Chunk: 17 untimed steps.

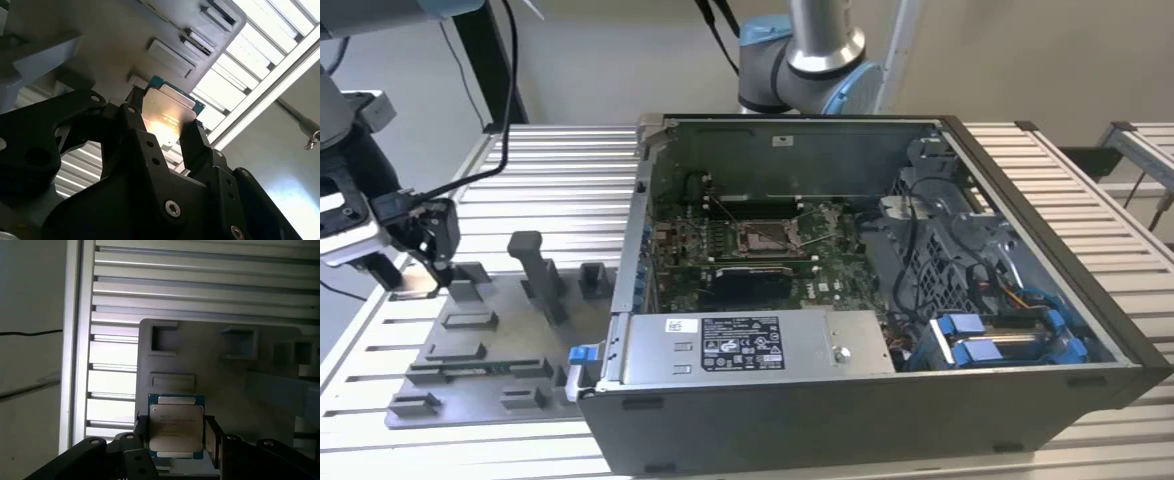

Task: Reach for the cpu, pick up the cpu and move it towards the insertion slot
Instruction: 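Pick up the cpu and move it towards the insertion slot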

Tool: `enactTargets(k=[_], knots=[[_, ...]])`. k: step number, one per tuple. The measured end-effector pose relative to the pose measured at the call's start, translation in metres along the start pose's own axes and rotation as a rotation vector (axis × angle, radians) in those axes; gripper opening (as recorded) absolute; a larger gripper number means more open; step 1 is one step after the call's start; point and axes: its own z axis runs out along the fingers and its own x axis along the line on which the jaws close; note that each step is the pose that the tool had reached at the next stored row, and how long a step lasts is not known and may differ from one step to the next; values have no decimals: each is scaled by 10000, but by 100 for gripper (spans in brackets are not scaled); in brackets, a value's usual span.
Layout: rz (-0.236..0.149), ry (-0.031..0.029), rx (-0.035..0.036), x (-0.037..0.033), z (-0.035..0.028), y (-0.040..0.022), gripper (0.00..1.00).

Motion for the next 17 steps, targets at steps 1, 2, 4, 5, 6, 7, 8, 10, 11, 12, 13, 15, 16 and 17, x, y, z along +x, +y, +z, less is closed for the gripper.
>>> enactTargets(k=[1, 2, 4, 5, 6, 7, 8, 10, 11, 12, 13, 15, 16, 17], knots=[[0, -1, -1, 0, -22, 1, 0], [0, -1, 0, -1, -49, 2, 0], [0, -1, 0, -2, -111, 4, 0], [1, -1, 0, -2, -140, 5, 0], [0, 0, 0, -2, -165, 6, 0], [0, -1, 0, -3, -187, 7, 0], [0, 0, 0, -3, -210, 7, 0], [0, 0, 0, -4, -262, 9, 0], [0, -2, -1, -4, -288, 10, 0], [0, -1, 0, -5, -316, 11, 0], [0, 0, 0, -5, -345, 12, 0], [0, -1, 0, -6, -406, 14, 0], [0, -1, 0, -6, -435, 15, 0], [0, 0, 0, -7, -463, 16, 0]])
